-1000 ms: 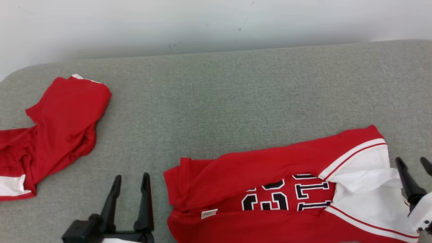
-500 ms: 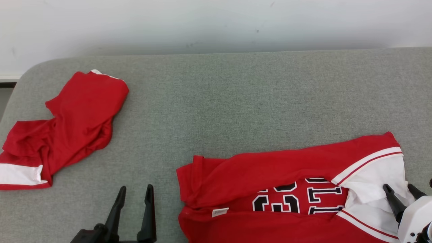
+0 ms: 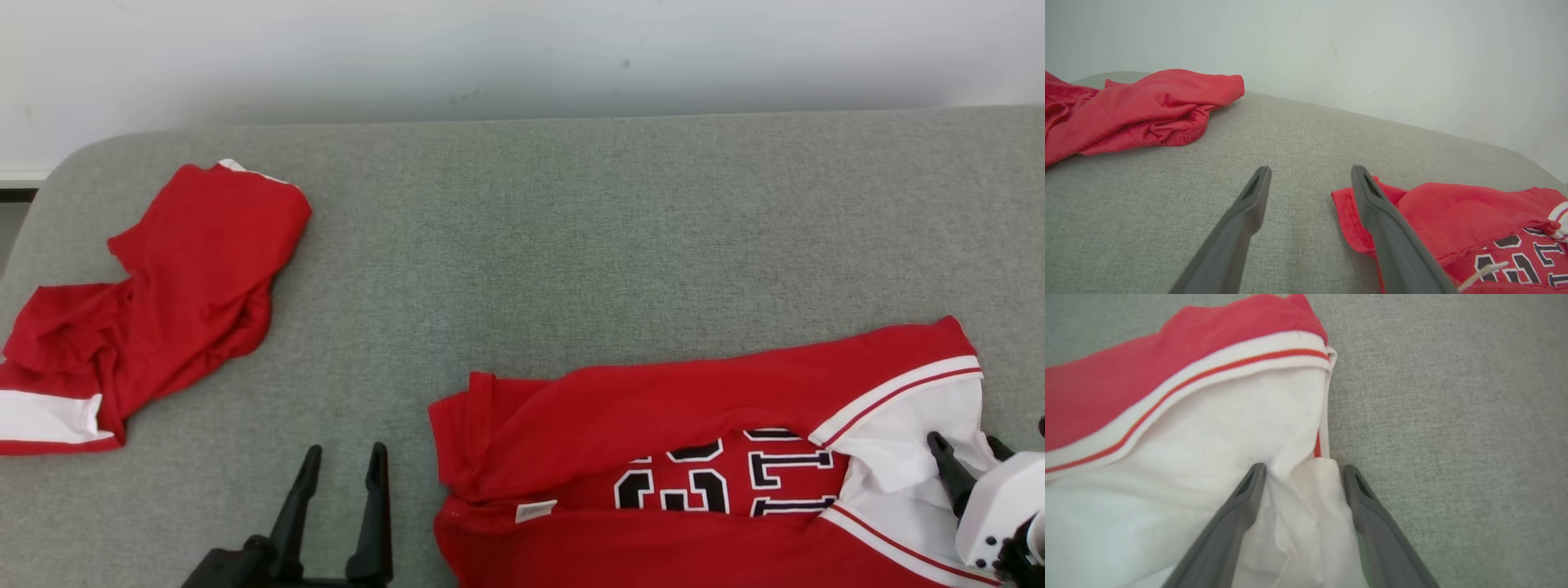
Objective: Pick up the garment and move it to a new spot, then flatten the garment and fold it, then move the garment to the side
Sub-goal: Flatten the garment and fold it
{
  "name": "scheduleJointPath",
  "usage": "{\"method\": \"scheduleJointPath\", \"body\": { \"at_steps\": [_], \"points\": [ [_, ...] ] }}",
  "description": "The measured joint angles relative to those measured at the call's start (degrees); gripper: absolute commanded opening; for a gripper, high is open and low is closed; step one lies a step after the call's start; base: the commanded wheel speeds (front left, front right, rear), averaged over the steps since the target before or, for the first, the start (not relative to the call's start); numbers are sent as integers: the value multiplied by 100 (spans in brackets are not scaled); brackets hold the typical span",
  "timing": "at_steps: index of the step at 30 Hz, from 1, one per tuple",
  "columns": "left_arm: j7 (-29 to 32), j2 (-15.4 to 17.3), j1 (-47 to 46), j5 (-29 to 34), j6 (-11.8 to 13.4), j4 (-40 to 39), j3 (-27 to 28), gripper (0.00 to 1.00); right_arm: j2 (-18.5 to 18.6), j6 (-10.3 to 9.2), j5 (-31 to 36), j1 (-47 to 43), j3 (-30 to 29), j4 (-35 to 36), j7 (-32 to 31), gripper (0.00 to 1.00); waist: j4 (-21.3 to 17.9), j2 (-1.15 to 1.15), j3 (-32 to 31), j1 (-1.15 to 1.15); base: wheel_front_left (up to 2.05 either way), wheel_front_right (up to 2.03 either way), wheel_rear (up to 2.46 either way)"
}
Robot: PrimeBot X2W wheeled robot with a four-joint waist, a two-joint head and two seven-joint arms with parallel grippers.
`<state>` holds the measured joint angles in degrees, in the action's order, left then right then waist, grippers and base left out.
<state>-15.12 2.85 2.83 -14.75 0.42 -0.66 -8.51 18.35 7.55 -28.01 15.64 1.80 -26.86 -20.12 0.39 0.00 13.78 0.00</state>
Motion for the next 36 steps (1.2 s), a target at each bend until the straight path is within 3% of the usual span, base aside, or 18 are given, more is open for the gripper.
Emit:
{"method": "scheduleJointPath", "body": {
  "at_steps": [1, 2, 9, 16, 30, 36],
  "points": [
    [0, 0, -19, -1, 7, 3, -31, 100, -15, -22, -45, 53, 53, -41, -12, 46, 14, 0, 2, 0, 0, 0, 0],
    [0, 0, -23, -11, 11, 13, -57, 100, -18, -44, -99, 96, 101, -60, -18, 0, 30, 0, 2, 0, 0, 0, 0],
    [0, -2, 3, -49, 64, 55, -96, 100, -13, -40, -490, 192, 389, -160, 280, 0, 89, 0, -44, 0, 0, 0, 0],
    [0, -3, 58, -46, 64, 115, -77, 100, 240, 4, -799, 179, 213, -257, 553, 0, 52, 0, -91, 0, 0, 0, 0],
    [0, -3, -2, 5, -16, 393, -109, 100, 1354, 2, -1106, -25, -1129, -703, 714, 0, -27, 0, -32, 0, 0, 0, 0],
    [0, -3, 1, 4, -14, 471, -144, 100, 1627, 2, -1151, -243, -1120, -234, 606, 0, -10, 0, -61, 0, 0, 0, 0]
  ]
}}
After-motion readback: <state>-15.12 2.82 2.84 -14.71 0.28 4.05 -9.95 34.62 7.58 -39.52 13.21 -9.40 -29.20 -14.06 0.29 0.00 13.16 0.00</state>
